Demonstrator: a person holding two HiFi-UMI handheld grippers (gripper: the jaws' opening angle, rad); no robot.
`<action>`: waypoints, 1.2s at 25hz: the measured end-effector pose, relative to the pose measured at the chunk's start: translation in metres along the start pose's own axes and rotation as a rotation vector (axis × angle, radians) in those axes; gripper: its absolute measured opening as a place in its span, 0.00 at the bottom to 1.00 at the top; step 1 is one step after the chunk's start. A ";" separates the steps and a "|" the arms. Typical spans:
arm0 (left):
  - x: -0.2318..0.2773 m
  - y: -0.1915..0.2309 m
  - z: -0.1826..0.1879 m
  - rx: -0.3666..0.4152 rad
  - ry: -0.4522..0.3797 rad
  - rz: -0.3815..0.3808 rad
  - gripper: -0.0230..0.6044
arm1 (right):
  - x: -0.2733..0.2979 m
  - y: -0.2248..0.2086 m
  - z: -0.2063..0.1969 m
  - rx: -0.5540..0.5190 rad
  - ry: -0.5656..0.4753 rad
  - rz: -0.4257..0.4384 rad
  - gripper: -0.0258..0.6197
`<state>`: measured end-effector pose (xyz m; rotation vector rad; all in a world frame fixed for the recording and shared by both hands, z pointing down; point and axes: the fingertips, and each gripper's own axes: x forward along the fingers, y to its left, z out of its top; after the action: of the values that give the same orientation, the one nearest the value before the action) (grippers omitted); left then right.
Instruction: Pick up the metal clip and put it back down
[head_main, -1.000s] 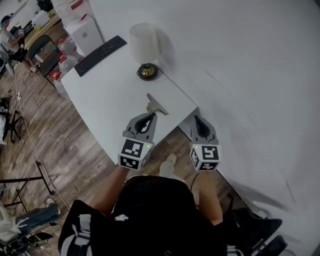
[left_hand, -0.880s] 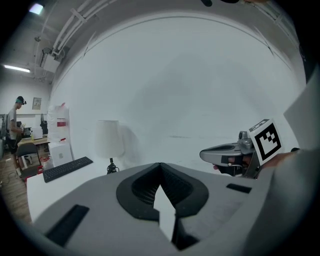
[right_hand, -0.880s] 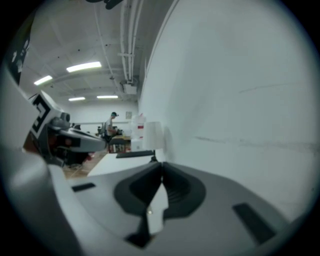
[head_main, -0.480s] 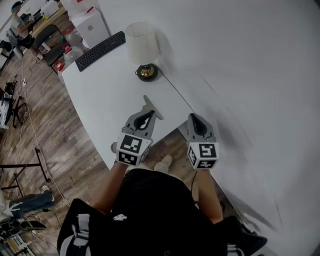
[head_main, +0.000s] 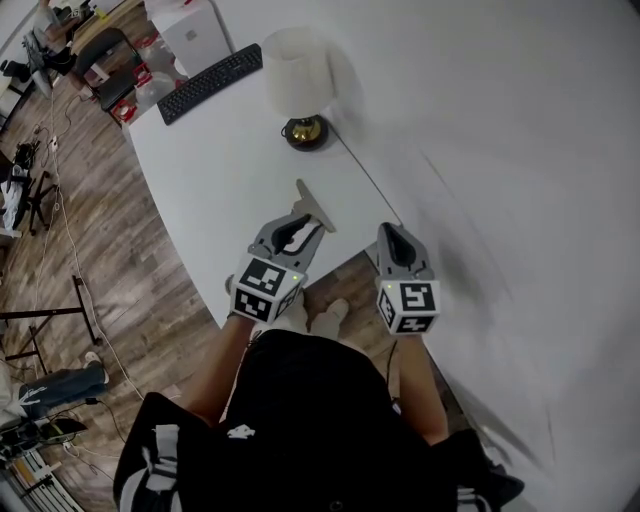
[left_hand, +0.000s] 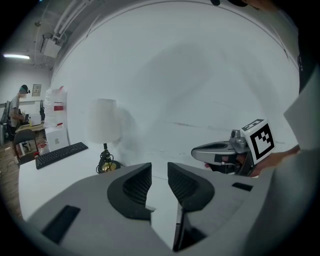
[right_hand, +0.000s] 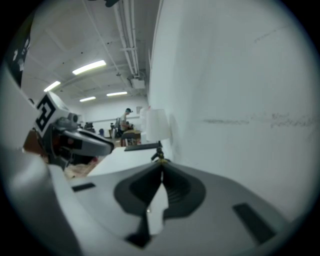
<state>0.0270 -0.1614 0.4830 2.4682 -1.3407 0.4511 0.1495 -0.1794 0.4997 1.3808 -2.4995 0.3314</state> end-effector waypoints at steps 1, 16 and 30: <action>0.000 0.002 -0.003 -0.001 0.009 -0.009 0.25 | 0.002 0.002 0.001 0.000 0.001 -0.001 0.09; 0.032 0.045 -0.077 0.007 0.252 -0.123 0.56 | 0.030 0.018 -0.010 -0.009 0.090 -0.040 0.09; 0.073 0.089 -0.185 0.089 0.535 -0.133 0.58 | 0.049 0.014 -0.047 -0.011 0.210 -0.040 0.09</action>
<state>-0.0347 -0.1893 0.6901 2.2484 -0.9481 1.0631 0.1183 -0.1956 0.5596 1.3163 -2.2976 0.4305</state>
